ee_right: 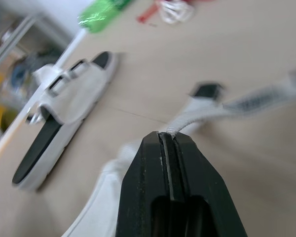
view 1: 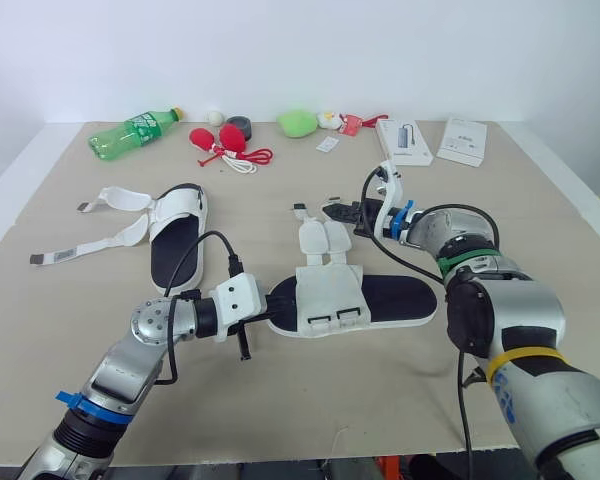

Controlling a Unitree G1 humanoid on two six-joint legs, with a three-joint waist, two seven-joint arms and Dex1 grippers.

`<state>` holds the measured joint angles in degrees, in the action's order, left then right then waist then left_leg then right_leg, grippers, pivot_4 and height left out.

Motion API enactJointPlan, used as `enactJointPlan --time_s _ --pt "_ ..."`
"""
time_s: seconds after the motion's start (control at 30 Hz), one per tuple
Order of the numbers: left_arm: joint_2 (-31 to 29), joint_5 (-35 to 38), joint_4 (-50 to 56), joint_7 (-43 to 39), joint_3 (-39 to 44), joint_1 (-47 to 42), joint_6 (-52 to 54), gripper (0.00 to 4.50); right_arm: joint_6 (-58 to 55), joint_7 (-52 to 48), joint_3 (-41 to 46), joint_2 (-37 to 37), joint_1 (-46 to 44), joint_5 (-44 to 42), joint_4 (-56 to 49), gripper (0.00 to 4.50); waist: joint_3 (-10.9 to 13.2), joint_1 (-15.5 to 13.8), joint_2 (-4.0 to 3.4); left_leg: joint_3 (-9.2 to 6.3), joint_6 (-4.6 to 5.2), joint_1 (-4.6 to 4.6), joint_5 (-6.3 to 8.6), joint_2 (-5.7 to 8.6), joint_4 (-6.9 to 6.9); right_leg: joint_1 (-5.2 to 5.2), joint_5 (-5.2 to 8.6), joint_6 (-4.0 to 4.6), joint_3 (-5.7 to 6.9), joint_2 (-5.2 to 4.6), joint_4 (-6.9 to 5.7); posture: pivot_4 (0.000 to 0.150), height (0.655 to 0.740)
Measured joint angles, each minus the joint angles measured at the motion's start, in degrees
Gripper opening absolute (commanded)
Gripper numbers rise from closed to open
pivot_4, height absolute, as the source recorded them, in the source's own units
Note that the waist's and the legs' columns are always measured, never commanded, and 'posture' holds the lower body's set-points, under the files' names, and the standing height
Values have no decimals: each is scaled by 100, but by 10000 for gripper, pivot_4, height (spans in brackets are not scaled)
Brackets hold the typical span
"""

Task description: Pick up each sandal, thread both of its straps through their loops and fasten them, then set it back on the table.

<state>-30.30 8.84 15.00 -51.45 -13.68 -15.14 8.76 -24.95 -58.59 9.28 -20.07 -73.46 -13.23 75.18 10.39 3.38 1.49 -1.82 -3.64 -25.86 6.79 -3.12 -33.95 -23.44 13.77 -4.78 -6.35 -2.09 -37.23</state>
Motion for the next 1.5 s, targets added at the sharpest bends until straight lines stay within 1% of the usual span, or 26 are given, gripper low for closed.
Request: enactJointPlan --time_s 0.07,0.13,0.17,0.23,0.3,0.33,0.4,0.43,0.47,0.5,0.53,0.57,0.67,0.7,0.77,0.8,0.87,1.17,1.5 --pt "4 -1 0 7 0 0 0 0 160 -175 -23 -9 2 22 -62 395 0 2 0 0 0 0 0 0 0 0 0 0 0 0 0 1500 7400" --pt "15 -11 -1 44 1 -3 9 0 496 -522 -36 -17 83 39 -209 395 0 2 0 0 0 0 0 0 0 1 0 0 0 0 0 1500 7400" --pt "22 -32 -3 100 3 -6 24 0 839 -824 -45 -17 184 49 -339 395 0 1 0 -2 0 0 0 0 0 3 1 -3 1 0 0 1500 7400" --pt "22 -48 -8 114 4 -11 37 0 1023 -968 -51 -17 241 54 -401 395 0 1 0 -2 0 0 0 0 -1 2 1 -3 1 1 0 1500 7400" --pt "19 -91 -79 118 10 -47 37 0 2018 -1437 -73 -26 580 60 -779 395 0 -5 0 -5 0 0 0 1 -1 5 3 -5 4 1 0 1500 7400" --pt "0 -113 -122 111 4 -61 41 0 3816 -2174 -255 -65 1200 129 -1439 395 0 -2 -1 -6 -1 2 0 0 1 6 4 -8 4 1 -1 1500 7400" --pt "-4 -112 -167 99 3 -65 41 0 5177 -2800 -419 -98 1598 146 -1803 395 0 0 -1 -6 -1 11 0 0 1 13 4 -7 4 2 -2 1500 7400" --pt "-5 -112 -174 98 3 -66 41 0 5293 -2855 -439 -98 1627 146 -1825 395 0 0 -1 -6 -1 12 0 0 1 14 4 -7 4 2 -2 1500 7400" --pt "-3 -111 -203 91 1 -76 39 0 5857 -2992 -584 -135 1793 79 -1988 395 0 0 -1 -6 -1 14 0 0 1 16 4 -7 3 1 -2 1500 7400" --pt "-6 -111 -216 90 1 -74 38 0 6138 -3045 -685 -161 1890 27 -2098 395 0 -3 -1 -7 -1 15 0 0 1 18 4 -7 4 1 -2 1500 7400" --pt "-13 -113 -270 81 -2 -86 34 0 7298 -3121 -1189 -347 2164 -185 -2322 395 1 -4 -1 -4 -2 22 0 0 1 24 3 -6 3 0 -2 1500 7400" --pt "-16 -113 -272 80 -1 -86 34 0 7497 -3127 -1261 -381 2198 -218 -2337 395 1 -2 -1 -3 -3 23 -1 0 1 24 3 -4 3 0 -2 1500 7400" --pt "-26 -122 -327 23 -6 -142 18 0 9082 -3139 -1955 -719 2231 -506 -2339 395 2 1 -3 0 -5 33 -3 -2 1 28 11 23 1 -2 -2 1500 7400" --pt "-26 -123 -329 20 -6 -145 18 0 9160 -3140 -1992 -740 2230 -523 -2338 395 2 2 -3 1 -6 37 -4 -2 1 31 12 24 1 -1 -2 1500 7400" --pt "-33 -145 -340 -21 -8 -159 11 0 9958 -3149 -2329 -900 2228 -632 -2324 395 2 4 -3 2 -6 52 -4 -4 1 42 13 29 0 -1 -2 1500 7400" --pt "-33 -154 -367 -43 -16 -179 4 0 10630 -3148 -2642 -1022 2206 -736 -2301 395 2 4 -3 5 -6 60 -4 -5 1 47 13 31 -1 -1 -2 1500 7400" --pt "-33 -168 -439 -86 -21 -207 -6 0 11521 -3151 -3098 -1244 2203 -800 -2438 395 2 3 -3 6 -5 69 -4 -7 1 55 13 33 -2 -1 -2 1500 7400" --pt "-24 -220 -488 -141 -56 -245 -49 0 11655 -3157 -3161 -1316 2204 -896 -2724 395 2 -19 -3 6 -6 72 -6 -9 1 57 11 37 -2 0 -3 1500 7400" --pt "-25 -260 -490 -146 -63 -245 -99 0 11682 -3168 -2635 -1123 1999 -634 -2854 395 2 -31 -3 6 -6 73 -5 -11 2 57 12 39 -2 1 -5 1500 7400"
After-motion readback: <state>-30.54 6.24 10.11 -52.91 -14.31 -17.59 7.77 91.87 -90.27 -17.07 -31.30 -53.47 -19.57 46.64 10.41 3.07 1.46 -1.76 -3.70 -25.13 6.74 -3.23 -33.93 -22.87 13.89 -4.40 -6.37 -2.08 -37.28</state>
